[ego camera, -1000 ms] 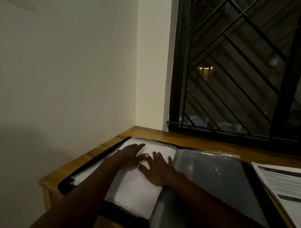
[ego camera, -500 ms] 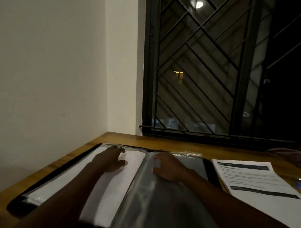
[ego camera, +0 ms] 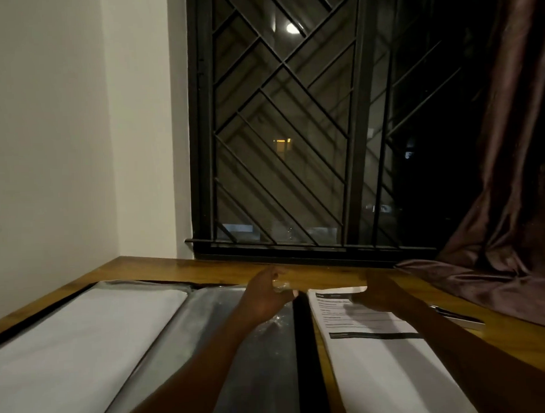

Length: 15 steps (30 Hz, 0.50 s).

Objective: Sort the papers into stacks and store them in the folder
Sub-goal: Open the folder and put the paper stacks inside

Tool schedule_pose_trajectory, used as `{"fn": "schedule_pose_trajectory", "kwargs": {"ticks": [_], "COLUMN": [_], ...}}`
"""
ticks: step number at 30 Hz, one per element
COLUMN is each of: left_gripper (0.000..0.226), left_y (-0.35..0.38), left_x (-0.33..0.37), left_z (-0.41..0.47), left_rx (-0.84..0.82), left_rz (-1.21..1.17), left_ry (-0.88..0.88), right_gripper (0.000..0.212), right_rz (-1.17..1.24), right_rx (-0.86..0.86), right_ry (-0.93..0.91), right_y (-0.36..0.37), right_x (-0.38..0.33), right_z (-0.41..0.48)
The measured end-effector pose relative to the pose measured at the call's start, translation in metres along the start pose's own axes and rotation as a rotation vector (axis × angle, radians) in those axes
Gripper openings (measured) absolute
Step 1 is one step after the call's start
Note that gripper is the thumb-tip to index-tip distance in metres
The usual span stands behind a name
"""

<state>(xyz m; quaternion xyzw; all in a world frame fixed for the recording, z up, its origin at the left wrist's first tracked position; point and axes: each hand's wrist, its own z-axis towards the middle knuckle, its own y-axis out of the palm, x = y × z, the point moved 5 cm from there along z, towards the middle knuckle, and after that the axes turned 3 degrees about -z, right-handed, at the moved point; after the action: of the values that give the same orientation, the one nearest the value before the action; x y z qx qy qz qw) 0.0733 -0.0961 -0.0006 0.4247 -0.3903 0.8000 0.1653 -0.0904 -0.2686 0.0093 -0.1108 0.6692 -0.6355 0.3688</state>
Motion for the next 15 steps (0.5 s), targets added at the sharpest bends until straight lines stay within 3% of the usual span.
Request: {"fn": "schedule_pose_trajectory", "kwargs": {"ticks": [3,11,15], "left_gripper": [0.046,0.079,0.066], "left_y": [0.035,0.07,0.07], "left_x": [0.005,-0.012,-0.019], "left_z": [0.0,-0.003,-0.005], "left_rx": [-0.1,-0.235,-0.219], "left_rz": [-0.13,0.018,-0.109], "left_ry": [-0.068,-0.119,-0.138], "right_gripper": [0.06,0.061,0.061], "right_rz": [-0.034,-0.111,-0.031], "right_rx": [-0.052,-0.041,0.039], "right_ry": [0.093,0.211,0.242], "right_y": [0.002,0.008,0.009], "right_x": [0.03,0.065,0.076], "right_z": [0.001,0.003,0.007]}}
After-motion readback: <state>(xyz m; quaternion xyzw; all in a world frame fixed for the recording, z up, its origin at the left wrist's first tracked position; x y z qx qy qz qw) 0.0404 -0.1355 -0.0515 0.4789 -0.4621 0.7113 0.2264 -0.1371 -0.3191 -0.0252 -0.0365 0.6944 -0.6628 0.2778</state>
